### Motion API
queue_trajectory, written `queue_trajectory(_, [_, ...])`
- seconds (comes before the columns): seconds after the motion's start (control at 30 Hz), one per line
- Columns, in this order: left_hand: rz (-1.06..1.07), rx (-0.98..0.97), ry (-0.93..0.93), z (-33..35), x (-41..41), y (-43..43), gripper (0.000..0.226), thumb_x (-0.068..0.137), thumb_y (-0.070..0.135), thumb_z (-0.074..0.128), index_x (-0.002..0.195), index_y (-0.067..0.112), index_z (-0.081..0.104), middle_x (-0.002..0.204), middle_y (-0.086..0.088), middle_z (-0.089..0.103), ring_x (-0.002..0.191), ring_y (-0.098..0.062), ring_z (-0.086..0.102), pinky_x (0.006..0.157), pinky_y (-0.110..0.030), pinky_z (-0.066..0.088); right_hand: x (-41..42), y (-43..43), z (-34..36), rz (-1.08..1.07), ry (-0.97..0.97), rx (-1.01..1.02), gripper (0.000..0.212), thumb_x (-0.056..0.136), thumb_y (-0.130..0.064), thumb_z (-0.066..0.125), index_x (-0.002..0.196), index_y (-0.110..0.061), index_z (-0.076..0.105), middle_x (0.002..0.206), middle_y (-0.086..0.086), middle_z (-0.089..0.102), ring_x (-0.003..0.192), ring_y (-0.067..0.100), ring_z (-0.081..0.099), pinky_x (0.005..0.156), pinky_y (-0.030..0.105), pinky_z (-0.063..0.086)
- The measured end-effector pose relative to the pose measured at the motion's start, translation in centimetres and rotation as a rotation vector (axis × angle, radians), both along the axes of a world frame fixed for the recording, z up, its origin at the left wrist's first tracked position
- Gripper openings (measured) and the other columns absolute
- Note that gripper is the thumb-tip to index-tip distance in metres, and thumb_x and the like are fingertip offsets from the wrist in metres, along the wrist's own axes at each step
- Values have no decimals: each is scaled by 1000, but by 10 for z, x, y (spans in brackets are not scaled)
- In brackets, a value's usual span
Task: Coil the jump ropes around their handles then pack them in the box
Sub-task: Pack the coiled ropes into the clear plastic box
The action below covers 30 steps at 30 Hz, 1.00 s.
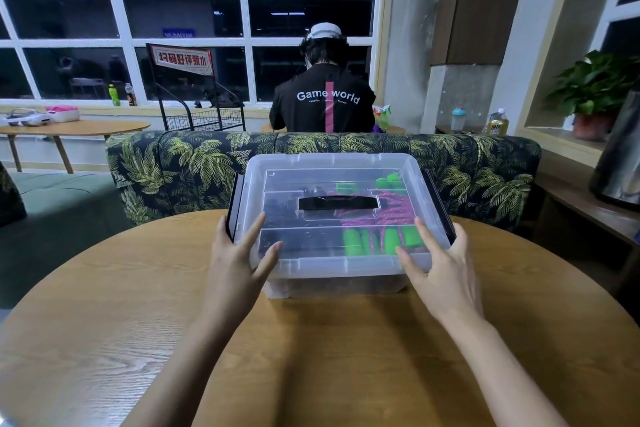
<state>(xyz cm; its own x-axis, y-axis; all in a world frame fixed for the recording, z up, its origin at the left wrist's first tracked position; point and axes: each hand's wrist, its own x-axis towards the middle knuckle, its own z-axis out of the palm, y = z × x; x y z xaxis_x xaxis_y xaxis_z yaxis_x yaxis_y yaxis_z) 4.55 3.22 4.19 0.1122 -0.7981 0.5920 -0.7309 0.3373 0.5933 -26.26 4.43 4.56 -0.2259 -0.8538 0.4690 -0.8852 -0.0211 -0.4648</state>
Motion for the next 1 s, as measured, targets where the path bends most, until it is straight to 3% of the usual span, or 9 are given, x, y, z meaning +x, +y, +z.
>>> queue_trajectory(0.07, [23, -5, -51, 0, 0, 0, 67, 86, 73, 44, 143, 38, 48, 153, -17, 22, 143, -32, 24, 111, -45, 33, 2, 1, 4, 2, 1, 16, 87, 72, -84, 22, 152, -49, 19, 161, 10, 2, 141, 37, 32, 99, 46, 46])
queue_trajectory(0.27, [85, 15, -143, 3, -2, 1, 73, 83, 71, 30, 143, 35, 50, 149, -21, 25, 136, -38, 32, 105, -48, 39, 5, 0, 1, 38, -3, -31, 65, 92, -63, 40, 152, -43, 26, 163, 10, -4, 148, 34, 15, 106, 48, 39])
queue_trajectory(0.47, [115, 28, -185, 1, -3, 2, 70, 85, 69, 28, 144, 36, 48, 149, -25, 25, 133, -43, 35, 102, -49, 41, 5, -3, -6, 23, 16, -133, 57, 94, -54, 39, 149, -38, 38, 160, 17, 8, 139, 37, 27, 96, 47, 46])
queue_trajectory(0.77, [67, -61, -157, -20, -2, 17, 57, 91, 61, 37, 142, 39, 48, 155, -21, 18, 139, -43, 32, 101, -55, 44, 7, 10, -32, 29, -6, -265, 62, 91, -59, 33, 144, -32, 48, 157, 24, 20, 129, 48, 38, 84, 52, 52])
queue_trajectory(1.0, [106, -77, -186, -22, -3, 18, 47, 97, 52, 47, 142, 39, 48, 155, -24, 20, 137, -46, 34, 92, -56, 48, 8, 11, -31, 15, -2, -292, 61, 90, -58, 35, 141, -29, 53, 153, 27, 27, 122, 48, 45, 71, 44, 54])
